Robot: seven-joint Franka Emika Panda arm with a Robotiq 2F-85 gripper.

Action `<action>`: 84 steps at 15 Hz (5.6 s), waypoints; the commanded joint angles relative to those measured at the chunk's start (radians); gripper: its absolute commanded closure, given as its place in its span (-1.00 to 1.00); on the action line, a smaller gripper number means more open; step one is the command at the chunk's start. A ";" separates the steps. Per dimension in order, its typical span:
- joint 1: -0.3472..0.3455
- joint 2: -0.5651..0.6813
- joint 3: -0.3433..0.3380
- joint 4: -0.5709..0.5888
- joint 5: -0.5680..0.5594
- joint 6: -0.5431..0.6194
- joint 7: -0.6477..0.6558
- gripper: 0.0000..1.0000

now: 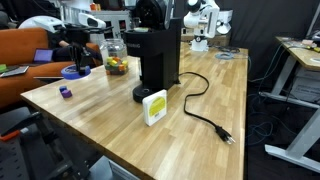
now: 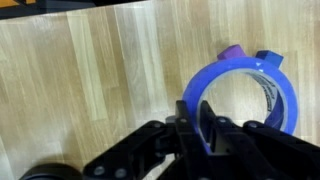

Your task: Move the blue masking tape from the left to the right

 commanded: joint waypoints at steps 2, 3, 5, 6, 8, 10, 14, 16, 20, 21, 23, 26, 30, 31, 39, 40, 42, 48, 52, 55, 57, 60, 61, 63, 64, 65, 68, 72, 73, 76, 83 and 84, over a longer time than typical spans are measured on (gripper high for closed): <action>-0.026 -0.131 -0.009 -0.122 0.063 0.046 0.065 0.92; -0.028 -0.150 -0.011 -0.138 0.073 0.042 0.076 0.92; -0.024 -0.183 -0.008 -0.164 0.110 0.038 0.076 0.92; -0.019 -0.198 -0.005 -0.176 0.142 0.044 0.068 0.92; -0.010 -0.224 0.000 -0.195 0.192 0.049 0.062 0.92; -0.015 -0.197 -0.003 -0.168 0.165 0.012 0.066 0.68; -0.010 -0.219 -0.001 -0.183 0.184 0.017 0.066 0.68; -0.010 -0.219 -0.001 -0.185 0.184 0.019 0.066 0.68; -0.035 -0.202 -0.016 -0.194 0.165 0.027 0.149 0.92; -0.042 -0.205 -0.023 -0.205 0.176 0.035 0.175 0.92; -0.058 -0.209 -0.035 -0.225 0.180 0.040 0.231 0.92; -0.078 -0.217 -0.050 -0.255 0.189 0.043 0.306 0.92; -0.086 -0.208 -0.050 -0.241 0.171 0.048 0.358 0.92; -0.082 -0.210 -0.046 -0.237 0.166 0.058 0.354 0.92; -0.082 -0.201 -0.047 -0.232 0.177 0.041 0.338 0.68; -0.082 -0.201 -0.047 -0.232 0.177 0.041 0.338 0.92; -0.086 -0.191 -0.056 -0.228 0.206 0.047 0.332 0.92; -0.131 -0.194 -0.107 -0.244 0.259 0.095 0.406 0.92; -0.170 -0.176 -0.138 -0.238 0.249 0.120 0.514 0.92; -0.183 -0.167 -0.149 -0.238 0.244 0.125 0.599 0.92; -0.180 -0.164 -0.148 -0.238 0.250 0.131 0.625 0.92; -0.180 -0.168 -0.150 -0.237 0.232 0.103 0.605 0.68; -0.180 -0.168 -0.150 -0.237 0.232 0.103 0.605 0.68; -0.180 -0.168 -0.150 -0.237 0.232 0.103 0.605 0.68; -0.180 -0.168 -0.150 -0.237 0.232 0.103 0.605 0.68; -0.180 -0.168 -0.150 -0.237 0.232 0.103 0.605 0.68; -0.182 -0.162 -0.152 -0.237 0.229 0.109 0.619 0.92; -0.190 -0.135 -0.157 -0.238 0.221 0.132 0.708 0.92; -0.191 -0.127 -0.160 -0.238 0.222 0.138 0.734 0.92; -0.190 -0.089 -0.168 -0.238 0.239 0.163 0.805 0.92; -0.195 -0.004 -0.152 -0.239 0.515 0.250 0.798 0.92; -0.181 0.006 -0.162 -0.239 0.598 0.263 0.769 0.92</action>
